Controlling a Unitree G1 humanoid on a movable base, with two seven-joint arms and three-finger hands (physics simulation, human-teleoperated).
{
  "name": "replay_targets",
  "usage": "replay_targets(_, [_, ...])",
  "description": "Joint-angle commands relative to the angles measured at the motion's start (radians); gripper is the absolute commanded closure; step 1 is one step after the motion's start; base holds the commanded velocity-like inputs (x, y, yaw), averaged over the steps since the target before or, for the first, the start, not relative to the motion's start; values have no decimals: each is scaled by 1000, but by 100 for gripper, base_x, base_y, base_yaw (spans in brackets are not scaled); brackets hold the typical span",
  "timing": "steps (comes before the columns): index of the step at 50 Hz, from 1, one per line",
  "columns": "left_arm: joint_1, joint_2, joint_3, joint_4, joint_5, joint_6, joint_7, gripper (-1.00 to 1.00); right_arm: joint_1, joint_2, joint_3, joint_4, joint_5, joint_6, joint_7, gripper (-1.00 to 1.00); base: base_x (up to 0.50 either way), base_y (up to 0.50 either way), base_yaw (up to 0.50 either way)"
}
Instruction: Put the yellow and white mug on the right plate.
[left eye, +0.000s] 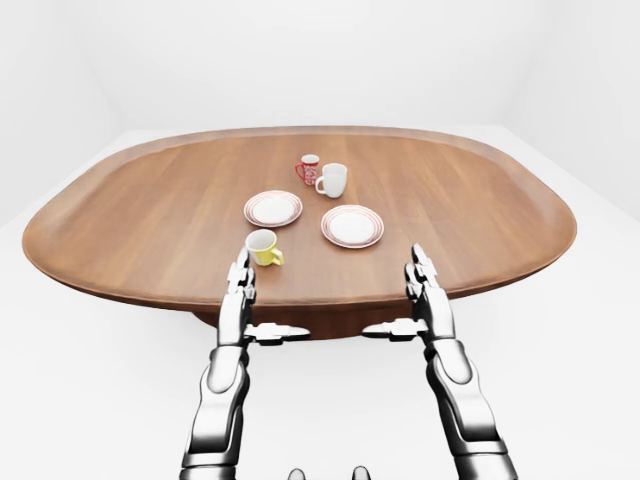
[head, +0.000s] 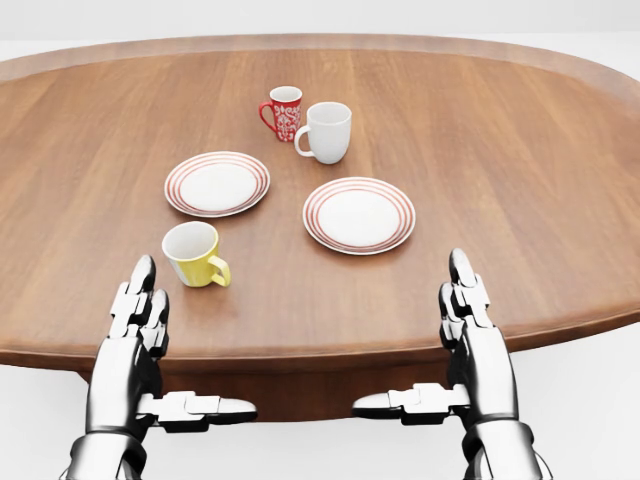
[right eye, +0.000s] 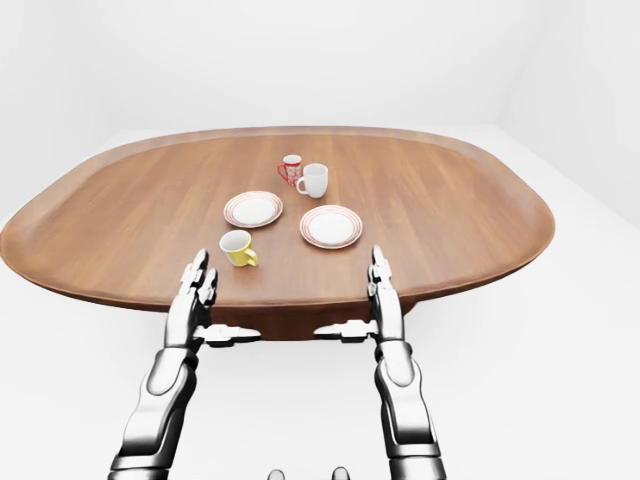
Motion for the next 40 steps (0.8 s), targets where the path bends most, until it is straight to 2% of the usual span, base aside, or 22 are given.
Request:
replay_targets(1, [-5,13,27,10,-10,2,-19,-100,-1,-13,-23,-5,9,4,23,-100,0,0,0])
replay_targets(8, [-2,14,24,-4,-4,9,-19,-100,1,-12,-21,-24,3,19,23,-100,0,0,0])
replay_targets(14, [12,15,23,-67,-4,55,-21,-100,2,-13,-24,-43,4,37,25,-100,0,0,0])
replay_targets(15, [12,16,25,-84,-7,71,-23,-100,0,-14,-24,-47,3,44,26,-100,0,0,0])
replay_targets(17, [7,15,29,-85,-17,78,-28,-100,-2,-16,-24,-46,-2,49,27,-100,0,0,0])
replay_targets(19, [9,16,29,-99,-16,78,-28,-100,1,-16,-24,-48,-3,51,29,-100,0,0,0])
replay_targets(24, [16,17,33,-163,-25,78,-37,-100,-1,-19,-31,-86,-2,84,34,-100,0,0,0])
replay_targets(40, [-2,29,48,-252,-24,78,-63,-100,-20,-37,-66,-212,-1,84,50,-100,0,0,0])
